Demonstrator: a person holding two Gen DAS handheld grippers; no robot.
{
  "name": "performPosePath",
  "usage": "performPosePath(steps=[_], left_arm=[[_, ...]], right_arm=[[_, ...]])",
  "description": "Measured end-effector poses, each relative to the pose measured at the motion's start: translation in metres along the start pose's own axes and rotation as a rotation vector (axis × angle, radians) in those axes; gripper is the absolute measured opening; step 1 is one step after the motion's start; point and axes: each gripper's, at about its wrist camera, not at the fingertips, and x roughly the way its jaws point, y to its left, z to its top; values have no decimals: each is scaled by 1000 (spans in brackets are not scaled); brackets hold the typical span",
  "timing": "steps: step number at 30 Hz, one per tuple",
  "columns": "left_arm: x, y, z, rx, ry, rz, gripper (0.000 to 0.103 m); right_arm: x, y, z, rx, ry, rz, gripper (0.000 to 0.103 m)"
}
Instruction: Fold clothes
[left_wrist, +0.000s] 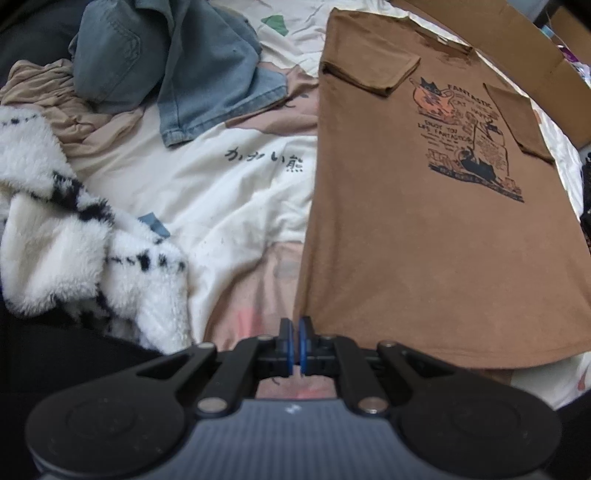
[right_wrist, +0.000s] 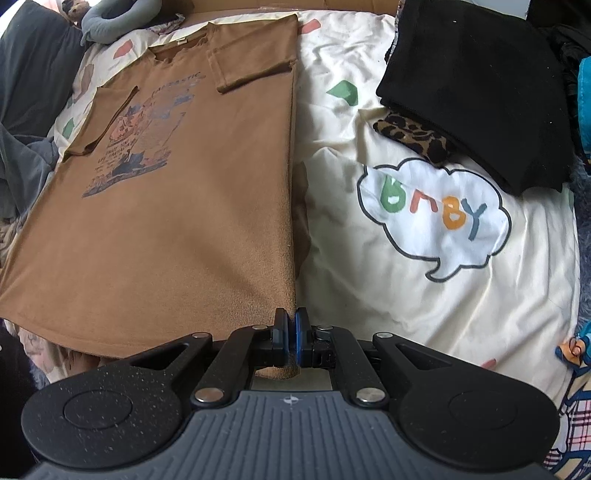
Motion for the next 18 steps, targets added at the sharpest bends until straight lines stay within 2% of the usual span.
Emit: performPosePath(steps=[13, 18], left_arm=[[-1, 3, -23, -10, 41, -12, 3], [-9, 2, -25, -19, 34, -22, 3]], right_arm=[[-6, -4, -21, -9, 50, -6, 1], [-13, -4, -24, -11, 47, 0, 1]])
